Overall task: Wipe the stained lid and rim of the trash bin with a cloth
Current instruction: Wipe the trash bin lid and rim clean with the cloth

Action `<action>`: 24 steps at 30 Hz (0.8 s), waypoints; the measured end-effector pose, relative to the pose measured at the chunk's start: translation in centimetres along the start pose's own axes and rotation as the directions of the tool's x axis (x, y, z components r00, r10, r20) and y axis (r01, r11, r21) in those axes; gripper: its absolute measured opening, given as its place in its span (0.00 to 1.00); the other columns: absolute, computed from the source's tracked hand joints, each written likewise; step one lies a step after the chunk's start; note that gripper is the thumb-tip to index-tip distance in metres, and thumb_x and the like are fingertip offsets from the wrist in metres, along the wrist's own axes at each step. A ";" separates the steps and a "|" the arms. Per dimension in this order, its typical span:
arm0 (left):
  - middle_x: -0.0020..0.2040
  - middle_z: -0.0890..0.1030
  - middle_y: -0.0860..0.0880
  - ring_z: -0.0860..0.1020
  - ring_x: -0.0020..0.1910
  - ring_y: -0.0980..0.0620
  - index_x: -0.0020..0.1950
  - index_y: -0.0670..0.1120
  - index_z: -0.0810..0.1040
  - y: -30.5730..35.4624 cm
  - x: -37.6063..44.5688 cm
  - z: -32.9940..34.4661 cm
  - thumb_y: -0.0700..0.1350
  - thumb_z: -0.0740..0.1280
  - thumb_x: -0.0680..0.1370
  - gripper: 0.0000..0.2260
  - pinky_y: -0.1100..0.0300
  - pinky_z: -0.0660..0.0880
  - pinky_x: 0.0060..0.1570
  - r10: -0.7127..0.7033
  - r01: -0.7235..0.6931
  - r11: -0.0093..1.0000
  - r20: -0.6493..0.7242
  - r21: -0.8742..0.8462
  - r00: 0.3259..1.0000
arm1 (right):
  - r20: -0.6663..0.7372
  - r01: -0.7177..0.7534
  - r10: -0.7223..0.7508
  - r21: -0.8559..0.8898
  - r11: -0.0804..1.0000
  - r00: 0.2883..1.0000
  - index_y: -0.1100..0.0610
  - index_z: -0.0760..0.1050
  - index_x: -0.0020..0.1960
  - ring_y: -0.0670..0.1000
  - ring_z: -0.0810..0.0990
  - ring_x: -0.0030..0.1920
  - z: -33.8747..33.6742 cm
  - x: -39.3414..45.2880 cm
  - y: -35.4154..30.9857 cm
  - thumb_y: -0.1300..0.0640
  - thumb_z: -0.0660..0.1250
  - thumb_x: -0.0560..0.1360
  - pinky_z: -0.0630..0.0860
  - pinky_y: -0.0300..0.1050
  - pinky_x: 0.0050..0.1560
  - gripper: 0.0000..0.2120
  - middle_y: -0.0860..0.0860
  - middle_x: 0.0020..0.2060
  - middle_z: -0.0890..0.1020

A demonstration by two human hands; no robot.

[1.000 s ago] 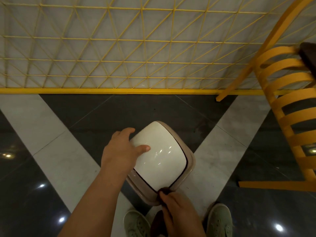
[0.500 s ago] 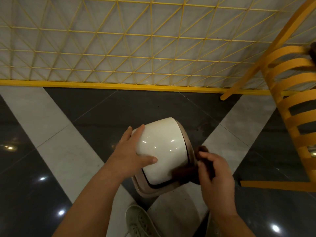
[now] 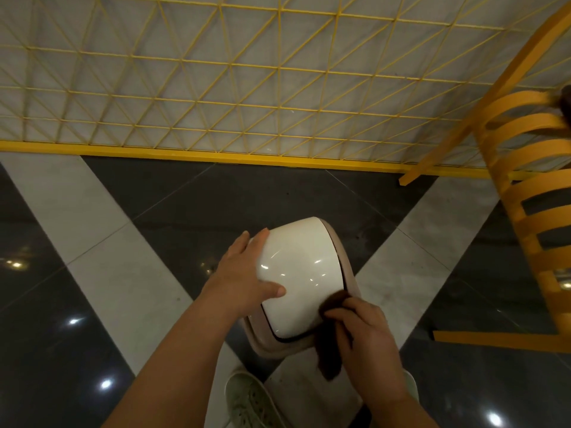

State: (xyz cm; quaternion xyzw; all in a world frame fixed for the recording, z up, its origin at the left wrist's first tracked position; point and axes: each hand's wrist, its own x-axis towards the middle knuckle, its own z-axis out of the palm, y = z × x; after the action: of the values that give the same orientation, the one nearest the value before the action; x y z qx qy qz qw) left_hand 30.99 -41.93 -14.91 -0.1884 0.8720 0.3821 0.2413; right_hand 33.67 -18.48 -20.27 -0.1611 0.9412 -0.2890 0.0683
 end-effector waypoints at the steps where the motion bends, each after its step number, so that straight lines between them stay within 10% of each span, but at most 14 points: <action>1: 0.78 0.43 0.56 0.51 0.76 0.47 0.76 0.62 0.46 0.0 0.0 0.0 0.51 0.75 0.69 0.46 0.44 0.59 0.72 0.007 -0.007 1.000 0.006 -0.010 1.000 | -0.024 0.028 -0.029 -0.011 1.000 0.999 0.46 0.80 0.51 0.37 0.68 0.52 -0.1 0.0 -0.1 0.64 0.75 0.66 0.64 0.27 0.53 0.18 0.41 0.51 0.77; 7: 0.77 0.43 0.58 0.47 0.77 0.49 0.76 0.62 0.42 0.2 0.1 0.0 0.49 0.77 0.67 0.51 0.43 0.58 0.72 0.036 -0.035 0.997 0.010 -0.064 0.999 | -0.254 0.171 -0.133 0.132 0.976 0.958 0.47 0.78 0.56 0.42 0.72 0.59 -1.9 3.4 -4.4 0.59 0.67 0.72 0.64 0.31 0.63 0.14 0.43 0.57 0.77; 11: 0.77 0.53 0.52 0.56 0.75 0.49 0.74 0.61 0.34 0.0 0.5 0.2 0.47 0.80 0.63 0.60 0.46 0.63 0.70 0.019 -0.027 0.974 -0.037 -0.224 0.999 | 0.026 0.426 -0.428 -0.169 0.889 0.904 0.54 0.79 0.56 0.52 0.76 0.59 0.2 8.0 -6.7 0.53 0.79 0.59 0.65 0.46 0.68 0.27 0.53 0.56 0.80; 18: 0.76 0.60 0.54 0.68 0.69 0.52 0.70 0.59 0.24 -0.5 1.0 0.5 0.46 0.80 0.63 0.64 0.55 0.68 0.65 0.023 -0.043 0.964 -0.079 -0.262 0.997 | 0.169 0.586 -0.563 -0.143 0.798 0.809 0.54 0.80 0.53 0.52 0.78 0.51 0.6 12.7 -9.1 0.61 0.68 0.70 0.74 0.49 0.56 0.12 0.52 0.50 0.82; 24: 0.77 0.48 0.57 0.55 0.75 0.53 0.77 0.57 0.42 -0.2 0.4 0.4 0.51 0.77 0.67 0.52 0.54 0.61 0.70 0.049 -0.054 0.994 -0.054 -0.094 0.997 | 0.107 0.081 -0.078 -0.025 0.996 0.991 0.46 0.79 0.57 0.51 0.75 0.56 -1.6 16.7 -5.9 0.55 0.58 0.78 0.72 0.47 0.58 0.14 0.48 0.55 0.80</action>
State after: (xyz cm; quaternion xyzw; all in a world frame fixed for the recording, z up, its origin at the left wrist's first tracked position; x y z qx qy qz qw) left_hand 30.89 -41.84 -15.51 -0.1869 0.8632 0.4243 0.1997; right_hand 19.19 -28.02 -16.22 -0.2147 0.9332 -0.2686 0.1043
